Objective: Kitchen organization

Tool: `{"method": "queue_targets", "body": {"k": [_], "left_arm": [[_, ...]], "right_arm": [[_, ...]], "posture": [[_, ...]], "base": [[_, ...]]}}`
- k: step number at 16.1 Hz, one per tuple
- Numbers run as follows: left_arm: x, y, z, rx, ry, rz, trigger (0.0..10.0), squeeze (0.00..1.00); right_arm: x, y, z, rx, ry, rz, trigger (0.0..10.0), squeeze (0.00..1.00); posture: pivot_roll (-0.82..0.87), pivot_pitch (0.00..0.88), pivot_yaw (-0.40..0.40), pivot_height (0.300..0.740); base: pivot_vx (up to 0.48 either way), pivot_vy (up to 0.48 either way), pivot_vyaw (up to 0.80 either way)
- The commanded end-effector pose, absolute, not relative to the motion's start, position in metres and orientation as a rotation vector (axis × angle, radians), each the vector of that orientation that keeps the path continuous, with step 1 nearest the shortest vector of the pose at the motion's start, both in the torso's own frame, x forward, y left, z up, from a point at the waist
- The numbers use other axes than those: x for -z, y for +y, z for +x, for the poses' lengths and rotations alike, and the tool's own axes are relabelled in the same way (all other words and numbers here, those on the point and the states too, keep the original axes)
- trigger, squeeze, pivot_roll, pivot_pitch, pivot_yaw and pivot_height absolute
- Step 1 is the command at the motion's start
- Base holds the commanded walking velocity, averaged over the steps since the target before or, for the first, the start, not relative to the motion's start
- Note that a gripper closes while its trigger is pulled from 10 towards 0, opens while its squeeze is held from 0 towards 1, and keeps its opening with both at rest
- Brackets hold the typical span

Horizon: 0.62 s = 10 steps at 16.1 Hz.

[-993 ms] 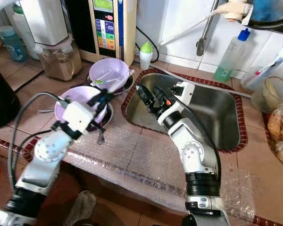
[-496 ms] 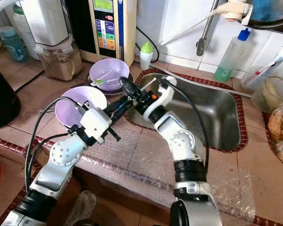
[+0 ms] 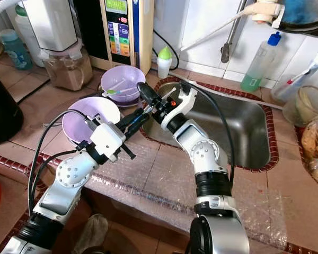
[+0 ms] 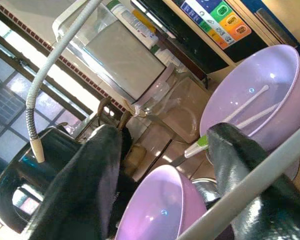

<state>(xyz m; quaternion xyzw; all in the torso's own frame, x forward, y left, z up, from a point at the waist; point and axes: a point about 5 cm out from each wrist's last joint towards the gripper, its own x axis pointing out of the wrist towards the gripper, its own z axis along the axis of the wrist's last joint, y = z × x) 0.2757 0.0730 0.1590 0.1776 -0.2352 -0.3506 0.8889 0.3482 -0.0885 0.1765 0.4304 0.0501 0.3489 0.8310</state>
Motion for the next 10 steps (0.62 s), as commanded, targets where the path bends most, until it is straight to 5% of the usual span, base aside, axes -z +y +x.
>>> {"method": "queue_targets", "body": {"k": [1,10], "left_arm": [[-0.16,0.074,0.277,0.718,-0.503,0.395,0.0,0.0],[-0.156,0.073,0.276,0.719,-0.514,0.426,0.0,0.0]], "right_arm": [[-0.177,-0.094,0.35,-0.722,0.105,0.914,0.0,0.0],[-0.162,-0.106,0.351,-0.654,0.141,0.864,0.0,0.0]], "posture": [[0.05,0.0,-0.026,0.74],[0.05,0.0,-0.026,0.74]], "base": [[0.0,0.0,0.0],[0.0,0.0,0.0]]}}
